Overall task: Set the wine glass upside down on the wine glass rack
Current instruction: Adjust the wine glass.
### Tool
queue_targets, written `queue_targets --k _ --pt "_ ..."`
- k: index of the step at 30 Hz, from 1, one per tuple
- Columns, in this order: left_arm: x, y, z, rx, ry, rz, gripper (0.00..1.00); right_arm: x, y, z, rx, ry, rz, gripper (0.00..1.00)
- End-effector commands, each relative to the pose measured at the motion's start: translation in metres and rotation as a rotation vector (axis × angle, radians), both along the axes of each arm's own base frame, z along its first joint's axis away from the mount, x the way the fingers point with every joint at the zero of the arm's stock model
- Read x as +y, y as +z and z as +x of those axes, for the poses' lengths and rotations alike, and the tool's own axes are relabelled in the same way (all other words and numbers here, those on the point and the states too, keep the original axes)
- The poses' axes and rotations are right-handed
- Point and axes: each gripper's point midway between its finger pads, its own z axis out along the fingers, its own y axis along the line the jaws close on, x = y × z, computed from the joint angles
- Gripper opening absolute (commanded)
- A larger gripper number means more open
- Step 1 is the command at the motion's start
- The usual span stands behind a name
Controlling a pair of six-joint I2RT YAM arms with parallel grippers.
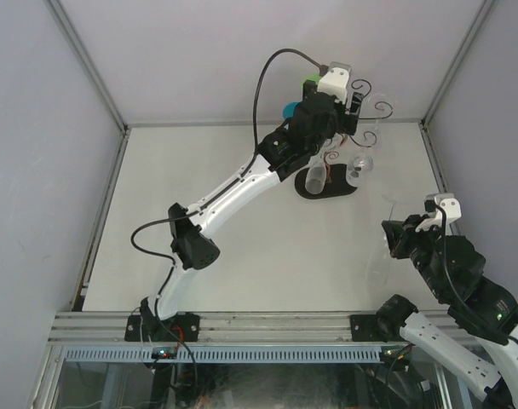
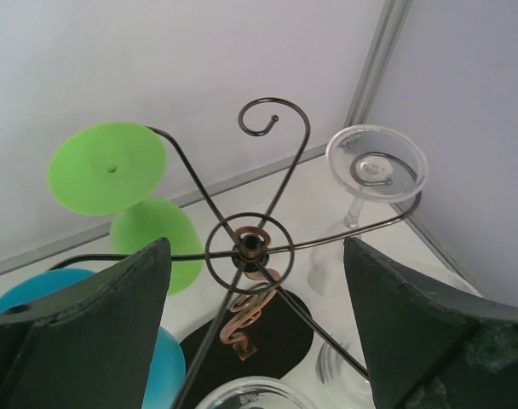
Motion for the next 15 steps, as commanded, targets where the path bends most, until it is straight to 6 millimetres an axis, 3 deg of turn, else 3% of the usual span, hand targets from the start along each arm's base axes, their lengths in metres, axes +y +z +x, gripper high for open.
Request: queue_targets --k 1,4,8,10,13,15 --pt "0.006 0.050 -0.002 -0.063 -0.039 -0.125 0.85 0.005 0.004 0.003 -0.013 0.001 0.039 0.00" --pt "0.008 0.070 -0.020 -0.081 -0.098 -0.140 0.87 0.011 0.009 0.003 -0.040 0.047 0.024 0.00" --pt "0.022 0.117 -0.069 -0.142 -0.222 -0.156 0.88 0.022 0.028 0.000 -0.153 0.148 0.025 0.00" --pt "0.044 0.149 -0.106 -0.200 -0.285 -0.159 0.88 0.026 0.044 -0.003 -0.216 0.181 0.062 0.00" --pt "0.080 0.164 -0.149 -0.247 -0.334 -0.178 0.87 0.036 0.064 -0.006 -0.293 0.233 0.107 0.00" --pt "0.106 0.162 -0.173 -0.268 -0.364 -0.211 0.88 0.047 0.076 -0.006 -0.333 0.286 0.118 0.00"
